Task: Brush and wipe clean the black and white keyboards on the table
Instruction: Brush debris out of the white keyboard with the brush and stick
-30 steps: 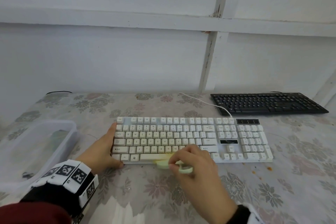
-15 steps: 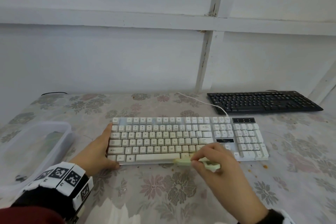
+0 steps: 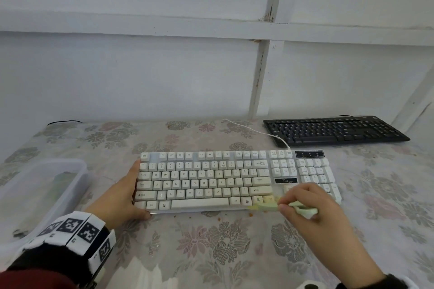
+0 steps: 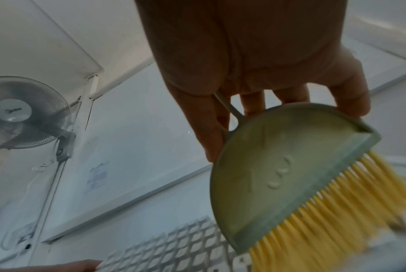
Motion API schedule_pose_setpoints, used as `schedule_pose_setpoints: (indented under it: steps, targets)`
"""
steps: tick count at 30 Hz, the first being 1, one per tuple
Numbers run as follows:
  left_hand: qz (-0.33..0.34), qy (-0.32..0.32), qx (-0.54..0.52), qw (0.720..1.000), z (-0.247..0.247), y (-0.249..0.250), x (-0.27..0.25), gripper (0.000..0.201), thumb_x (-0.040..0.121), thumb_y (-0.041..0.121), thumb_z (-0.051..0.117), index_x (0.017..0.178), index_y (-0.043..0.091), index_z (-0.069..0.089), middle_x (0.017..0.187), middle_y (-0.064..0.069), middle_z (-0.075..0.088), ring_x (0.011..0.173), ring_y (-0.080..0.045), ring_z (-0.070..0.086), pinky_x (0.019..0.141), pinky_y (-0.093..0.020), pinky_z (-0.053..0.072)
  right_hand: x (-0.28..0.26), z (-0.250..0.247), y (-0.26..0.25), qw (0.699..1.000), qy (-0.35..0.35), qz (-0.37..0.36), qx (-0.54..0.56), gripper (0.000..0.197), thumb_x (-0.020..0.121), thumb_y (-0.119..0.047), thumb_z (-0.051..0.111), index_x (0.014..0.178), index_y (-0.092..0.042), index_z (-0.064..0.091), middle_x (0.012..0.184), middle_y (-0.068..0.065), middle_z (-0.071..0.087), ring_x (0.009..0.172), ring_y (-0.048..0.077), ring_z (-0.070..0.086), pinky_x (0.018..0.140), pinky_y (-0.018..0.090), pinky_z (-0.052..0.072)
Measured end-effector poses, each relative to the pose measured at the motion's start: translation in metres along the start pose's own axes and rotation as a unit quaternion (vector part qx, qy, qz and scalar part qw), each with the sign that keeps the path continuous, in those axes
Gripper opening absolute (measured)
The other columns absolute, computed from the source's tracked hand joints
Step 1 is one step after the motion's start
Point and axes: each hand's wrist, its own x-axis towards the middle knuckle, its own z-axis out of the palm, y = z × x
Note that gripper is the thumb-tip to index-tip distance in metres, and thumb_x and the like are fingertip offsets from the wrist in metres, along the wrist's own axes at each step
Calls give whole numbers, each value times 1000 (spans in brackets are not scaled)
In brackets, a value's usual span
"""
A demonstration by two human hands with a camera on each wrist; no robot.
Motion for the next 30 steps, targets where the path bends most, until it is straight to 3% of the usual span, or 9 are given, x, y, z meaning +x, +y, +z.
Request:
schedule_pose_setpoints:
  steps: [3, 8, 11, 15, 19, 24, 28, 30]
  targets:
    - [-7, -5, 3, 1000, 0, -1, 1, 118, 65, 12, 82, 140, 44, -3, 103, 26, 48, 87, 7, 54, 64, -10, 45, -2, -13, 4, 999, 21, 8, -35, 29, 77, -13, 74, 79, -40, 62, 102, -22, 54, 88, 11, 54, 79, 41, 45]
    - [-10, -9, 2, 1000, 1, -4, 3, 120, 63, 12, 83, 144, 39, -1, 105, 24, 50, 88, 4, 56, 67, -11, 45, -6, -11, -3, 999, -20, 10, 37, 25, 78, -12, 73, 74, -37, 65, 100, -17, 57, 91, 12, 55, 66, 15, 39]
    - [-6, -9, -4, 1000, 1, -5, 3, 119, 62, 12, 83, 143, 41, 0, 108, 21, 53, 91, 3, 57, 70, -12, 45, -4, -4, 3, 998, -18, 2, 54, 28, 78, -10, 73, 74, -36, 66, 99, -15, 57, 90, 13, 56, 64, 19, 44]
    - [4, -1, -3, 1000, 1, -5, 3, 115, 62, 11, 83, 131, 51, 0, 108, 20, 54, 90, 3, 58, 69, -12, 45, -1, -18, 23, 999, 24, 6, 41, 31, 78, -6, 72, 75, -36, 65, 96, -15, 57, 91, 13, 54, 64, 16, 43]
    - [3, 4, 3, 1000, 2, -3, 3, 114, 63, 11, 83, 128, 51, -2, 104, 24, 53, 86, 6, 56, 64, -9, 44, -3, -35, 36, 999, 29, 27, 18, 32, 79, -6, 71, 75, -37, 65, 99, -17, 57, 93, 19, 55, 66, 25, 44]
    - [1, 5, 5, 1000, 1, -2, 2, 113, 64, 10, 82, 128, 50, -1, 103, 23, 53, 85, 6, 56, 63, -8, 44, -2, -36, 34, 998, 10, 25, 49, 26, 78, -8, 72, 72, -32, 67, 97, -16, 58, 91, 13, 55, 65, 21, 44]
    - [-2, 2, -3, 1000, 2, -3, 2, 111, 64, 10, 82, 129, 49, 1, 104, 22, 54, 86, 5, 57, 64, -9, 44, 0, -52, 53, 996, 73, 34, -39, 37, 77, -5, 72, 78, -41, 63, 97, -21, 55, 91, 17, 54, 70, 19, 39]
    - [-2, 0, -8, 1000, 2, -6, 4, 114, 62, 10, 83, 135, 48, 4, 107, 20, 56, 89, 3, 58, 69, -12, 45, -2, -63, 53, 994, 84, 37, -56, 38, 77, -7, 73, 78, -44, 62, 98, -23, 54, 89, 13, 54, 67, 14, 37]
